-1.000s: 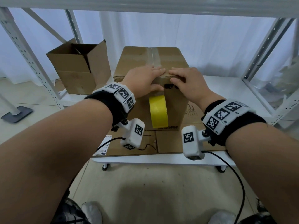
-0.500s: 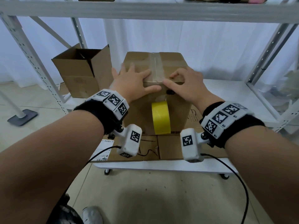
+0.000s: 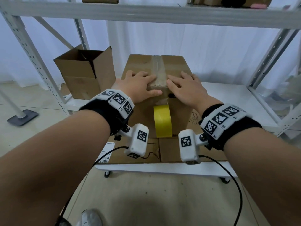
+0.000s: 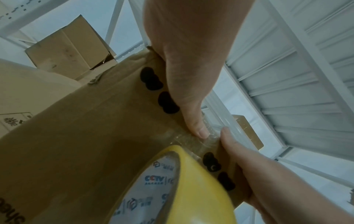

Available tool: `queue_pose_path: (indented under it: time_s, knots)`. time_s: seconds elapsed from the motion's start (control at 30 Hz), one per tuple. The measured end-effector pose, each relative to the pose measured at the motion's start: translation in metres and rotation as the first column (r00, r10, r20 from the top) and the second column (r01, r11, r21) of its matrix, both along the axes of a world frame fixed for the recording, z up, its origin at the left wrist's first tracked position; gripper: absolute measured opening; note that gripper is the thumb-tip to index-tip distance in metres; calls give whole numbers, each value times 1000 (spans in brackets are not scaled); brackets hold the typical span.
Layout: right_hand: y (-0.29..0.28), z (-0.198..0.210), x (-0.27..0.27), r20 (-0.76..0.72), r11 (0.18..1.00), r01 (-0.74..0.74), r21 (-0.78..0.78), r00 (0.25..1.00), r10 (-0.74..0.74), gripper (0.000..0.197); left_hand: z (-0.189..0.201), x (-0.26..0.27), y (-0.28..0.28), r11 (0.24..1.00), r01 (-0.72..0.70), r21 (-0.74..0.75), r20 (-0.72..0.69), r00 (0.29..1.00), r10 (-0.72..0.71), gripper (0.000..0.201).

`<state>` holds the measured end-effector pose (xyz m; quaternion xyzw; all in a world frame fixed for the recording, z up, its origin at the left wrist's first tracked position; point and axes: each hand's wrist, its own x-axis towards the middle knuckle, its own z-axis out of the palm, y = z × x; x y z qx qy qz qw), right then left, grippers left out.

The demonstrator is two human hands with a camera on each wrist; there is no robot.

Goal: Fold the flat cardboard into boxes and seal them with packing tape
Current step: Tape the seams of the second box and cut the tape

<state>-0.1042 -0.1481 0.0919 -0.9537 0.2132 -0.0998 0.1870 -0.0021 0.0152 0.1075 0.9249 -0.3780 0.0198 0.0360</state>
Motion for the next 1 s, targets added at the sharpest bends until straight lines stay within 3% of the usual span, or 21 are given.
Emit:
queue_pose_path:
  time_s: [0.17, 0.43, 0.73, 1.0]
  knots:
    - [-4, 0, 4, -54, 997, -57, -45, 997, 54, 59, -14, -11, 5, 997, 72, -34, 146, 987, -66, 69]
    - [-11, -5, -26, 111, 985, -149, -92, 981, 159, 59, -11, -17, -10, 982, 107, -155, 95, 991, -93, 55]
    - [-2, 3, -40, 59, 985, -128, -111, 989, 135, 61, -10, -32, -11, 979, 117, -169, 140, 986, -94, 48]
    - [-38, -4, -87, -14, 993, 21, -113, 1000, -23, 63, 0, -83, -49, 926, 292, -238, 196, 948, -249, 47]
